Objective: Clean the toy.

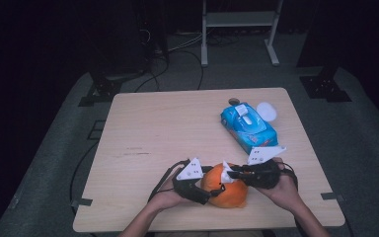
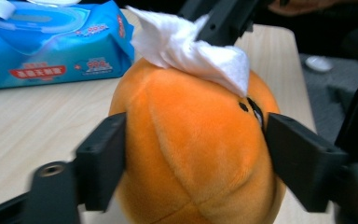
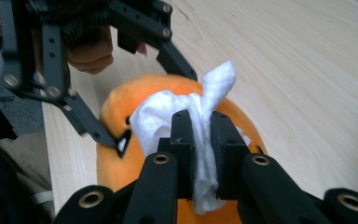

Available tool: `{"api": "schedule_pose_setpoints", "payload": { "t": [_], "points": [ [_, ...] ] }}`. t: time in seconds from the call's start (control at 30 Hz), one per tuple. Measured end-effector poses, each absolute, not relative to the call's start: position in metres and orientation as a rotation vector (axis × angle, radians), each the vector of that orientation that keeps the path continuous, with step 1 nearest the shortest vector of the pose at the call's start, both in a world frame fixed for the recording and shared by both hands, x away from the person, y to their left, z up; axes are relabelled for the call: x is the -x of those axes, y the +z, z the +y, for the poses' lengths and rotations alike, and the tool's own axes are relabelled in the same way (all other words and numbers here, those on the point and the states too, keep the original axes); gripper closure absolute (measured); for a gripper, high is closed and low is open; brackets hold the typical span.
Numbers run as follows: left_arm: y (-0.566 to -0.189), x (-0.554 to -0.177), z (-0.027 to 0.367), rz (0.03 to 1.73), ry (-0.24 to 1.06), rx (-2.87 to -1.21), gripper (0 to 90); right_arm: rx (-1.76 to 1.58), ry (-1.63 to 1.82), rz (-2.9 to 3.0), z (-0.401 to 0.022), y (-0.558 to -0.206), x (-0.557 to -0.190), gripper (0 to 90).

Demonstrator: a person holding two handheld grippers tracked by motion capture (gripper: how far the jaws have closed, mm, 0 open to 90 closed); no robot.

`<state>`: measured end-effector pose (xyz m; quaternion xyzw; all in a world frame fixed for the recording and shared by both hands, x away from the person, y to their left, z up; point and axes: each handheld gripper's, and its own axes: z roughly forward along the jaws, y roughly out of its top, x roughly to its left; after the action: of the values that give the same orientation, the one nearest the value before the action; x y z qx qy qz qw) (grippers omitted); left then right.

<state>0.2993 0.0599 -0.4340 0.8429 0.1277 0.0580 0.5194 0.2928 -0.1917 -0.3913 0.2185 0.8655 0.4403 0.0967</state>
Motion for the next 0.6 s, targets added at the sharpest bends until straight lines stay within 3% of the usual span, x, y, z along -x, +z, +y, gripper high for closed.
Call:
{"api": "schedule_pose_setpoints", "payload": {
  "t": [0.1, 0.2, 0.37, 0.6],
  "points": [
    [-0.434, -0.304, 0.060, 0.349, 0.099, -2.013, 17.9, -0.649, 1.292, 2.562, -0.190, -0.392, -0.290, 80.1],
    [-0.433, -0.298, 0.058, 0.313, 0.154, -2.022, 25.6, -0.619, 1.295, 2.552, -0.182, -0.388, -0.289, 80.2],
    [-0.429, -0.287, 0.053, 0.190, 0.248, -2.062, 29.2, -0.537, 1.303, 2.546, -0.163, -0.379, -0.282, 80.2],
    [-0.433, -0.293, 0.059, 0.239, 0.193, -2.047, 27.9, -0.630, 1.265, 2.529, -0.190, -0.386, -0.295, 80.1]
  ]
}}
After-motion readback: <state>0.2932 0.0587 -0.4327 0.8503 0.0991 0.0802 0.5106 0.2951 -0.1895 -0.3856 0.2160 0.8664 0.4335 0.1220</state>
